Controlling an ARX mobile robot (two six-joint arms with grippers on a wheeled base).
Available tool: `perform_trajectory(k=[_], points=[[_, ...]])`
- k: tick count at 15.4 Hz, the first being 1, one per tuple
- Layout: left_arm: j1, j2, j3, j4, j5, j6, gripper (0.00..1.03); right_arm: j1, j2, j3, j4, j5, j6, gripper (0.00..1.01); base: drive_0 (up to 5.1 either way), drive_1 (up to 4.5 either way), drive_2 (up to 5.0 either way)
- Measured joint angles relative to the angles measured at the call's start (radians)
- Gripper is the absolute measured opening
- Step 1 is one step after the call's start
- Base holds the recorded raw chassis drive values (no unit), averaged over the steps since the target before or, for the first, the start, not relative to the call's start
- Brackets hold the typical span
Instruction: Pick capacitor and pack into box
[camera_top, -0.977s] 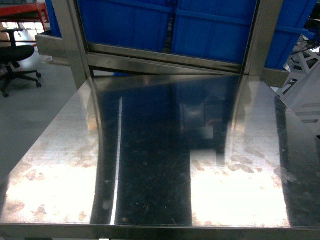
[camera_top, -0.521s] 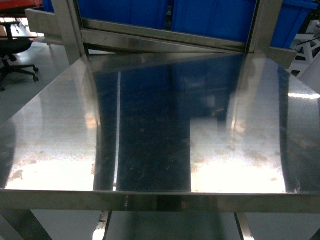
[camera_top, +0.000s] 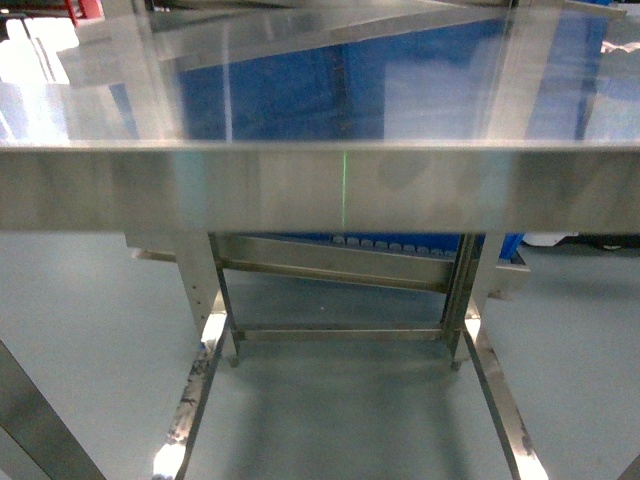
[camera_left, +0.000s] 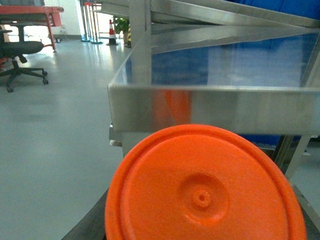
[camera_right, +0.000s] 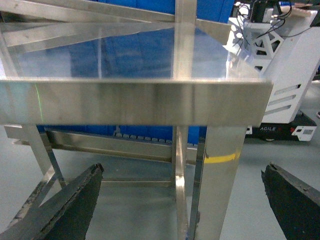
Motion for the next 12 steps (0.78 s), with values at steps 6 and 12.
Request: perform_trajectory(k=[6,12], points=[[0.0,0.0,0.0,0.0,0.0,0.0,0.44,0.0,0.0,0.0,0.0,0.0,0.0,0.98,0.0,0.0,0.0],[0.0,0.0,0.0,0.0,0.0,0.0,0.44,0.0,0.0,0.0,-0.001,0.0,-0.001,0.98,0.0,0.0,0.0]])
